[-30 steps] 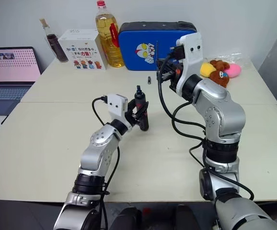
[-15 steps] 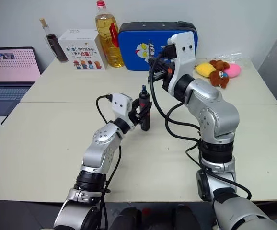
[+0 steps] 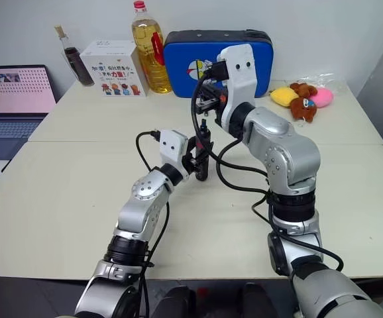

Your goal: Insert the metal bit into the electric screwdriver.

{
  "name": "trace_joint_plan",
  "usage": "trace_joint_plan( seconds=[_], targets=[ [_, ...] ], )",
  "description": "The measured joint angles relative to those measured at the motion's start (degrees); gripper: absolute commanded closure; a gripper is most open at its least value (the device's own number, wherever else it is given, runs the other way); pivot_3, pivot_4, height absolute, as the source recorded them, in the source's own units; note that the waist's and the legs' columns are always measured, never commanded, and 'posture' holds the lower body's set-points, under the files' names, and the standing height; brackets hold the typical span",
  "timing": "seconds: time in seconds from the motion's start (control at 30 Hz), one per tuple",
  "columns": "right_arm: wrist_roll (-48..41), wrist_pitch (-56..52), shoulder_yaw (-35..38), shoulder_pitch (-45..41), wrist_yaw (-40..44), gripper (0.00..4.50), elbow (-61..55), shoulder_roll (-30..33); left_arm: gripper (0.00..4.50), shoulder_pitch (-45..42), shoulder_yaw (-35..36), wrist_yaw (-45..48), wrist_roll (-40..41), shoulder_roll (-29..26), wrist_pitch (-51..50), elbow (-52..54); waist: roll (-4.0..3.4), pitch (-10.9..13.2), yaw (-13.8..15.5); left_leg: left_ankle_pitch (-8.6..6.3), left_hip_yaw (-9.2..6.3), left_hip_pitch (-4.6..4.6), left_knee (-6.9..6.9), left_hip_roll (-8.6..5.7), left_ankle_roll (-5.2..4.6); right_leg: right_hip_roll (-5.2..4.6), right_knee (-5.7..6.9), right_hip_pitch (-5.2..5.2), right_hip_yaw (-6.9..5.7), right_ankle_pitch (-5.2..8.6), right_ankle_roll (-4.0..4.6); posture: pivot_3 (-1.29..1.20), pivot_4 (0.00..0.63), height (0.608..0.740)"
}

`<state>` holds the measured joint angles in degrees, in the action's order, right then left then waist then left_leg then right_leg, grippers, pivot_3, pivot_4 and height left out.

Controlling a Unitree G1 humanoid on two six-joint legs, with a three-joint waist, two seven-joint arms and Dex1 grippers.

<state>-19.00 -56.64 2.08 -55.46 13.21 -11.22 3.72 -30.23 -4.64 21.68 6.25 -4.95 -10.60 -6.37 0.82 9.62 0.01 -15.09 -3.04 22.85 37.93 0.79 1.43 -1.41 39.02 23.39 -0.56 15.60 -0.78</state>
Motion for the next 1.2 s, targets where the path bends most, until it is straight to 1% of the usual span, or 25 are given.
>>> trace_joint_plan(
  seconds=[0.5, 1.2],
  targets=[
    [-0.21, -1.85, -0.03, 0.06, -4.47, 4.44, -0.44, -0.38, 2.81, -0.09, -0.01, -1.06, -0.94, 0.15, 0.08, -0.04, 0.00, 0.00, -0.07, 0.00, 0.00, 0.00, -0.01, 0.01, -0.01, 0.01, -0.01, 0.00, 0.00, 0.00, 0.00, 0.00, 0.150, 0.740],
    [-1.03, -3.76, 0.14, 0.42, -5.71, 4.44, -1.12, -0.95, 2.81, -0.09, 0.02, -1.03, -0.99, -0.32, 0.09, -0.04, 0.00, 0.00, -0.11, 0.00, -0.01, 0.00, -0.03, 0.01, -0.01, 0.01, -0.01, 0.00, -0.01, 0.00, 0.00, 0.00, 0.150, 0.740]
  ],
)
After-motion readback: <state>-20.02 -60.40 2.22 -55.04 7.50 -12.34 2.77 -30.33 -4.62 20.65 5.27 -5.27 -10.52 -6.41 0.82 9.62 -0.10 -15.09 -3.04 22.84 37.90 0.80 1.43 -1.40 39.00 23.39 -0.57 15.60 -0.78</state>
